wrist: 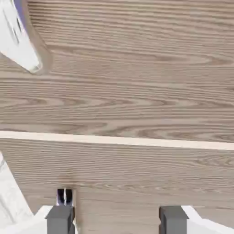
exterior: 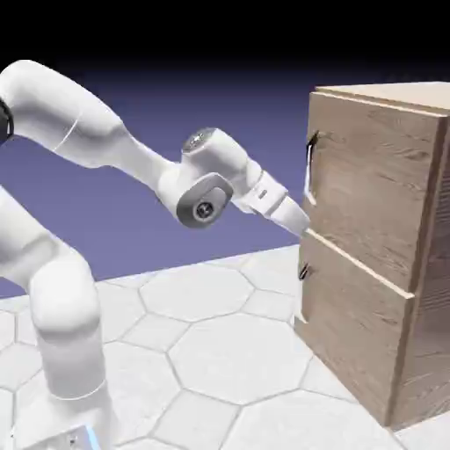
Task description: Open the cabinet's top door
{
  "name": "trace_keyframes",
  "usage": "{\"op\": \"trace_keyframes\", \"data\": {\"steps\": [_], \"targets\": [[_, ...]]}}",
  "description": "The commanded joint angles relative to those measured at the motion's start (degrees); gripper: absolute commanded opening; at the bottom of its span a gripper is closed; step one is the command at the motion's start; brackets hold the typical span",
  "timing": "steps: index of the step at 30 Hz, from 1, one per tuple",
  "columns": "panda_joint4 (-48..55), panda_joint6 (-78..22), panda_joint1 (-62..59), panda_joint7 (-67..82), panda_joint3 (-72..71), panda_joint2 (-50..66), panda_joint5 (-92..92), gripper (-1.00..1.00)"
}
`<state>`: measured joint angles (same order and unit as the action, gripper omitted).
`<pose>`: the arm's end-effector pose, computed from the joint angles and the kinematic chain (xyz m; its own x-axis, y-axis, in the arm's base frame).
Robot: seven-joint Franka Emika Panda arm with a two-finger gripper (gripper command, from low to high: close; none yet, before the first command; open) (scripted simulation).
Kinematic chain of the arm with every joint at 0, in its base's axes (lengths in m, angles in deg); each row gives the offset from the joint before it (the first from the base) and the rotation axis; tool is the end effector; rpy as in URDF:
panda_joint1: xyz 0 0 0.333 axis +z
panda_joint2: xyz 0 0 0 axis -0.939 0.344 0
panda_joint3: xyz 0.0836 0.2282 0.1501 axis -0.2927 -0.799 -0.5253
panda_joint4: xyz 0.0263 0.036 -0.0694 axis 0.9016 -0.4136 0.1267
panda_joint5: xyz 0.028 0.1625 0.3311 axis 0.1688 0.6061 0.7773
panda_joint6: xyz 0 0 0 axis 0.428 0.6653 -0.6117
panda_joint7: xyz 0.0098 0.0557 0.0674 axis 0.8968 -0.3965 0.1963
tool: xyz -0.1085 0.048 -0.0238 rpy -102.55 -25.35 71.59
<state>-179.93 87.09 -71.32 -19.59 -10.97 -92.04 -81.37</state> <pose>0.3969 -0.0021 0.4486 0.4381 -0.7708 0.4625 -0.5249 -0.6371 -0.5645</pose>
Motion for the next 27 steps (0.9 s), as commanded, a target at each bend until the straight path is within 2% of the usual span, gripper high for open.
{"op": "trace_keyframes", "data": {"steps": [1, 27], "targets": [[0.26, -0.21, -0.79, -0.98, -0.89, -0.40, 2.50, 0.00], [6.88, -5.70, -21.28, -26.44, -24.04, -10.72, 67.29, 0.00]]}}
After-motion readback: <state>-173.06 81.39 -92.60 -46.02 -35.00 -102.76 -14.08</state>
